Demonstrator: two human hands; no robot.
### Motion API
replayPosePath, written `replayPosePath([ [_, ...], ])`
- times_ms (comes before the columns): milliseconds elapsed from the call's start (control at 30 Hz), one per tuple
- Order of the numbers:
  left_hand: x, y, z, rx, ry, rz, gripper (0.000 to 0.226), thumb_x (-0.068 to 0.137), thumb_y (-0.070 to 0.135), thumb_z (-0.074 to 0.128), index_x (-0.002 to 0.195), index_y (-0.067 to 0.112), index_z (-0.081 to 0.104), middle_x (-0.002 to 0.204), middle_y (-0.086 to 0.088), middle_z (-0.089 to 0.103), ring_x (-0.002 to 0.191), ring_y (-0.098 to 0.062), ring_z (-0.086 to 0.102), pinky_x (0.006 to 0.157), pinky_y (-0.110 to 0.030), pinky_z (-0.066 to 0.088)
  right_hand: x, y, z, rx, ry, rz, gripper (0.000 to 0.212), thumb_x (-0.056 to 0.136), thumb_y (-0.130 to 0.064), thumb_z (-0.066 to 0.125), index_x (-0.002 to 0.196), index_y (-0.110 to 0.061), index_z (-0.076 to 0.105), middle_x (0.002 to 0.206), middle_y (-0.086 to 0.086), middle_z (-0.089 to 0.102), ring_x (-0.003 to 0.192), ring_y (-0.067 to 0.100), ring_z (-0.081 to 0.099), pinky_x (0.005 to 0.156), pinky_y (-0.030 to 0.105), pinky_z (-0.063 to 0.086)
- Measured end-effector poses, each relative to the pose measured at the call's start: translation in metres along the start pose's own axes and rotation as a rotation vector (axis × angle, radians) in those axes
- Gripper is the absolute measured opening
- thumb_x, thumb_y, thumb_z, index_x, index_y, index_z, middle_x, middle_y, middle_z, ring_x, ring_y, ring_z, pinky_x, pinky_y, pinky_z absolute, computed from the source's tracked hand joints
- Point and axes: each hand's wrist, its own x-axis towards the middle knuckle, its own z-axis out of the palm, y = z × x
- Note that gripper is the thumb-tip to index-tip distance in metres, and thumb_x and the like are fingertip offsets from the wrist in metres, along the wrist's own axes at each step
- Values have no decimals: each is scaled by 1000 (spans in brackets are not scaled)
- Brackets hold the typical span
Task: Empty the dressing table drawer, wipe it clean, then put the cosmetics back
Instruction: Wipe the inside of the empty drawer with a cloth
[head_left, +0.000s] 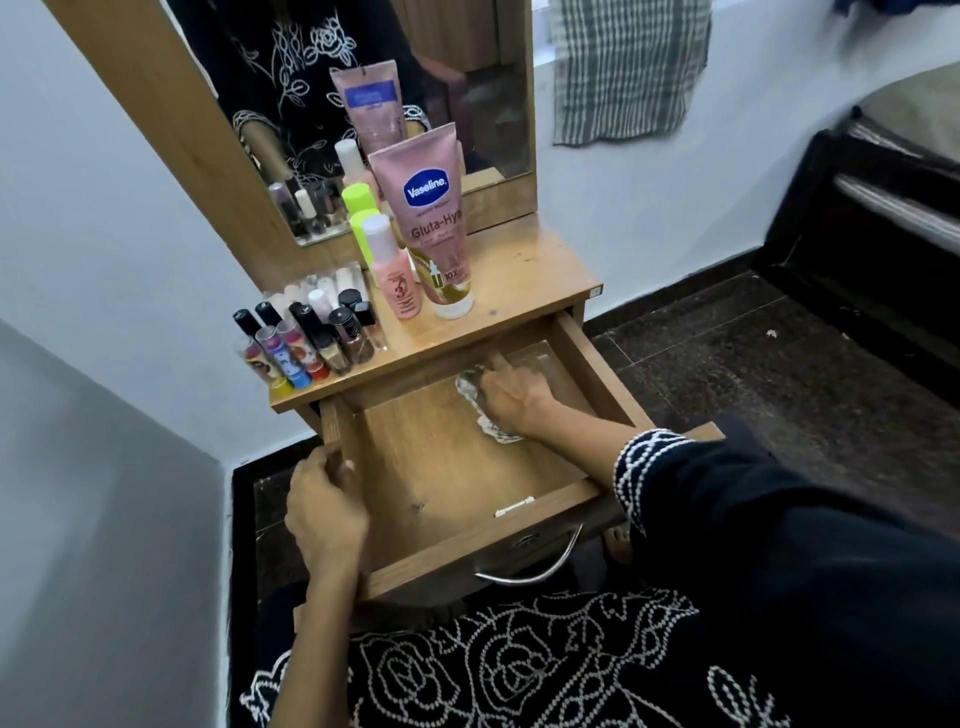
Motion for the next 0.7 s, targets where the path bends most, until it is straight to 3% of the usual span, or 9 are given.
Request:
replayPosePath([
  [67,1,0,0,-1,2,4,31,95,13,50,125,8,56,125,-15,59,116,-34,54,95,-46,42,2,-2,-2,33,16,155,37,97,-24,41,126,-5,52,140,11,34,117,38,52,85,44,47],
  [200,1,0,1,-5,2,1,31,94,12,51,124,8,57,125,-15,59,116,-34,54,94,-47,42,2,-15,-2,114,-59,272,50,89,-29,58,133,-9,47,151,11,21,120,31,51,87,36,46],
  [367,1,0,1,-12,20,-17,29,95,12,51,122,9,58,124,-14,60,114,-34,55,92,-45,43,-31,6,-10,86,-224,218,44,90,-29,53,129,-9,50,131,11,55,116,29,56,91,39,45],
  [467,1,0,2,-15,24,-24,27,94,11,51,120,9,59,120,-13,61,111,-33,57,89,-44,43,-57,20,-4,-12,-324,208,46,91,-30,51,133,-12,46,138,6,47,121,29,53,91,41,42],
  [567,-1,1,1,-26,12,-23,28,95,11,50,121,9,59,121,-13,61,112,-33,56,90,-44,43,-58,17,0,-14,-292,234,46,94,-27,45,137,-13,41,144,7,35,123,31,50,93,42,41],
  [700,-1,2,0,-26,0,-14,29,94,10,48,121,8,58,121,-13,60,112,-33,56,93,-46,42,-23,15,-7,7,-107,244,46,96,-22,40,139,-8,39,149,12,27,118,30,52,85,36,44],
])
